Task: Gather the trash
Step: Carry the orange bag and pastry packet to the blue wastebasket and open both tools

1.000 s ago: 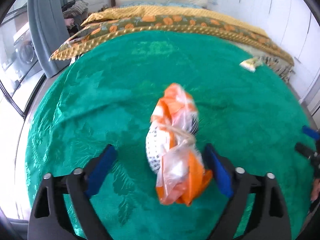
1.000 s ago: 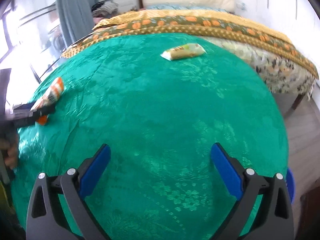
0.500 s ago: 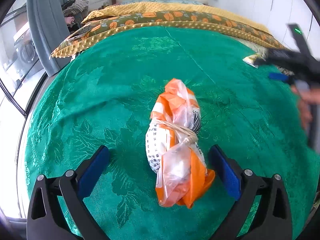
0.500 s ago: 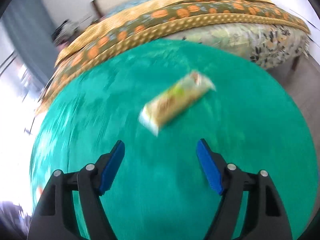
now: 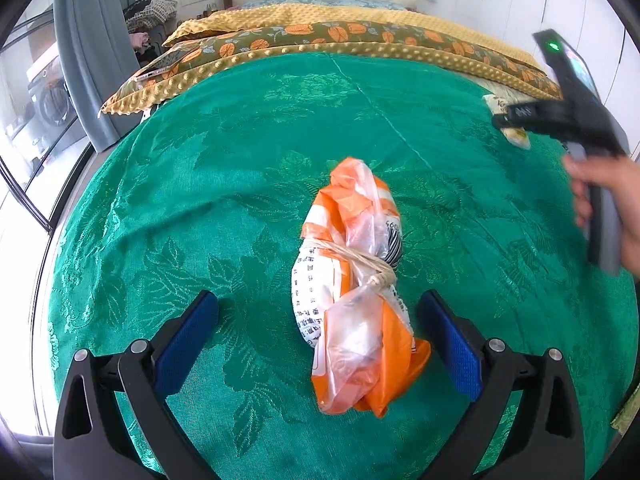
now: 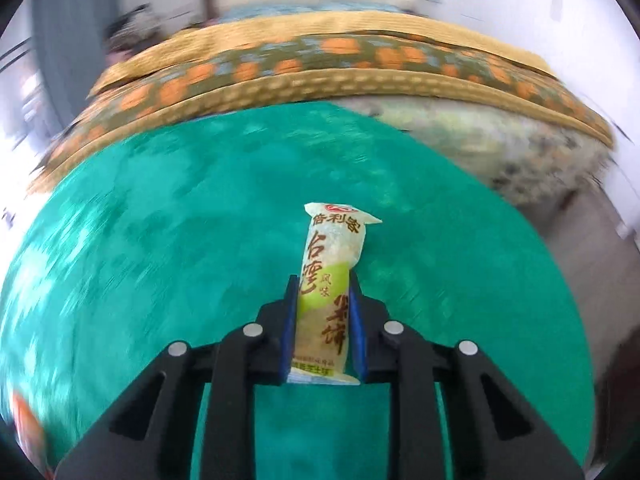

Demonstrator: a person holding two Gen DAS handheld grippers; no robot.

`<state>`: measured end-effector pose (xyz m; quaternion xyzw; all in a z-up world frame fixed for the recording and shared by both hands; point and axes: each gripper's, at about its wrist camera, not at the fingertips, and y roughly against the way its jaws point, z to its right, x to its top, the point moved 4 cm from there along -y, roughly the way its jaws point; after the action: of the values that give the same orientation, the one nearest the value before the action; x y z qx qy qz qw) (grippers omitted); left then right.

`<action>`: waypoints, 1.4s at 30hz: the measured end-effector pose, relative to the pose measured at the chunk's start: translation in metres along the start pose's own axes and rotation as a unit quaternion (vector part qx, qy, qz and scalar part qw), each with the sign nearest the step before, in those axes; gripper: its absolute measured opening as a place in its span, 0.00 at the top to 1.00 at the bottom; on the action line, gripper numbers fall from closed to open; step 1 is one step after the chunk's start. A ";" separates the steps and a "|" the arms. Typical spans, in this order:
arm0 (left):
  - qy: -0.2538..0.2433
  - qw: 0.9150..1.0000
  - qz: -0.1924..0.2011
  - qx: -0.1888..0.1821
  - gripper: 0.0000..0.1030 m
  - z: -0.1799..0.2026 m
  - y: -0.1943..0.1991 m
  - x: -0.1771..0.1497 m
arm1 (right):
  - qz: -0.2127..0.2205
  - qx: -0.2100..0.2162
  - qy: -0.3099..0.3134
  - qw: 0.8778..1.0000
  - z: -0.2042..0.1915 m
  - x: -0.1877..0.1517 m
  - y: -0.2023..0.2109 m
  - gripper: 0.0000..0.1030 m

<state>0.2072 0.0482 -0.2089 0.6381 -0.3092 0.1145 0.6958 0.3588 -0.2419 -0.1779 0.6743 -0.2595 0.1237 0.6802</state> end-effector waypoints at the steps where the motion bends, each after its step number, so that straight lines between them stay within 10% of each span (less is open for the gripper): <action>1: 0.000 1.000 0.000 0.000 0.04 0.000 0.000 0.000 | -0.006 0.025 0.027 0.999 -0.007 -0.010 0.007 0.79; 8: 0.000 1.000 0.000 0.000 0.04 0.000 0.000 0.000 | -0.034 0.132 0.109 0.985 -0.034 -0.078 0.078 0.79; 15: 0.012 0.997 0.012 -0.069 0.04 -0.009 0.011 -0.004 | -0.050 0.109 0.174 0.977 -0.033 -0.146 0.112 0.77; 18: 0.012 0.993 0.008 -0.114 0.04 -0.015 0.021 -0.012 | -0.054 0.113 0.162 0.979 -0.019 -0.159 0.127 0.48; 21: 0.013 0.988 0.003 -0.154 0.04 -0.014 0.031 -0.011 | -0.060 0.124 0.144 0.980 -0.011 -0.156 0.134 0.42; 31: -0.050 0.995 -0.034 -0.076 0.13 0.006 0.008 0.015 | -0.131 0.133 0.146 0.971 -0.026 -0.138 0.122 0.42; 33: -0.042 0.996 -0.044 -0.061 0.19 0.002 0.002 0.015 | -0.138 0.136 0.140 0.971 -0.027 -0.136 0.115 0.47; 35: -0.037 0.997 -0.040 -0.056 0.25 -0.002 0.001 0.016 | -0.147 0.131 0.142 0.970 -0.028 -0.137 0.111 0.79; 38: -0.039 0.998 -0.034 -0.046 0.58 -0.003 0.003 0.017 | -0.137 0.121 0.135 0.974 -0.022 -0.136 0.116 0.82; 42: -0.027 0.997 -0.029 -0.071 0.59 0.006 0.012 0.019 | -0.106 0.147 0.104 0.978 -0.003 -0.137 0.143 0.82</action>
<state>0.2139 0.0403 -0.1886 0.5990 -0.3164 0.0544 0.7335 0.1708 -0.2052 -0.1271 0.7738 -0.0933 0.1576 0.6064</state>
